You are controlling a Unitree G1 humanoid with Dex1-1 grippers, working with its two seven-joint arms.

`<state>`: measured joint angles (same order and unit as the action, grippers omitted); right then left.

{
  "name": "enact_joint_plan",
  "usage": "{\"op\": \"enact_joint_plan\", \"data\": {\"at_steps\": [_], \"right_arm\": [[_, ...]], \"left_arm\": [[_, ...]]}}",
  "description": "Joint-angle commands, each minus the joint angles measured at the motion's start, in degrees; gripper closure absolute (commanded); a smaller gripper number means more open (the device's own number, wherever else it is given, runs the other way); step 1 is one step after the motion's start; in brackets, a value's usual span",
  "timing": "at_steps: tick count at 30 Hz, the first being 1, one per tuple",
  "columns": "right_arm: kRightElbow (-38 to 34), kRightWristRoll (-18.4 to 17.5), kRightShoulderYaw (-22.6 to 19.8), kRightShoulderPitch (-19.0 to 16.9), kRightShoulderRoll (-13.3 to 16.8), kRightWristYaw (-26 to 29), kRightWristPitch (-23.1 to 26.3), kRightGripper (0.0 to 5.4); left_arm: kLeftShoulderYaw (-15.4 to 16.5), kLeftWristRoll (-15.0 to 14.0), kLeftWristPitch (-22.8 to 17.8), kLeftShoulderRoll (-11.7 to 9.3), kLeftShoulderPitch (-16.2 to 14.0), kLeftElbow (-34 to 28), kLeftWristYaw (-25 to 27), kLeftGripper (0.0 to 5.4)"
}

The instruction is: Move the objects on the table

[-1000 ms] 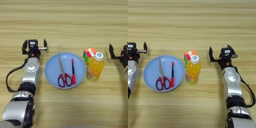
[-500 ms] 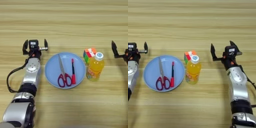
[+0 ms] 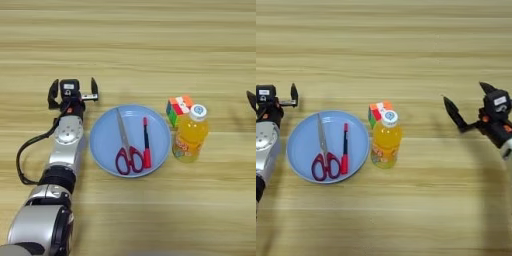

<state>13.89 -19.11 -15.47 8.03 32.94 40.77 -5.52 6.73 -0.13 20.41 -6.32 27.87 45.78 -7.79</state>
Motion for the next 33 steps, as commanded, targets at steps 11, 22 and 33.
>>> {"op": "enact_joint_plan", "data": {"at_steps": [11, 22, 33], "right_arm": [[-3.42, -12.86, -2.27, -7.63, 3.31, 29.08, -4.66, 0.03], [-8.97, -9.1, 2.25, -11.6, 0.76, 32.63, -10.33, 0.03], [-11.26, -2.59, 11.33, -9.11, -3.48, 25.22, -10.89, 0.03]], "left_arm": [[-0.2, 0.56, -1.06, -0.2, 0.33, 0.22, -0.33, 0.0], [-0.17, 0.54, -1.03, -0.36, 0.28, 0.29, -0.22, 0.0], [-0.12, 0.43, -1.0, -0.33, 0.09, 0.09, -0.09, 0.0]]}}
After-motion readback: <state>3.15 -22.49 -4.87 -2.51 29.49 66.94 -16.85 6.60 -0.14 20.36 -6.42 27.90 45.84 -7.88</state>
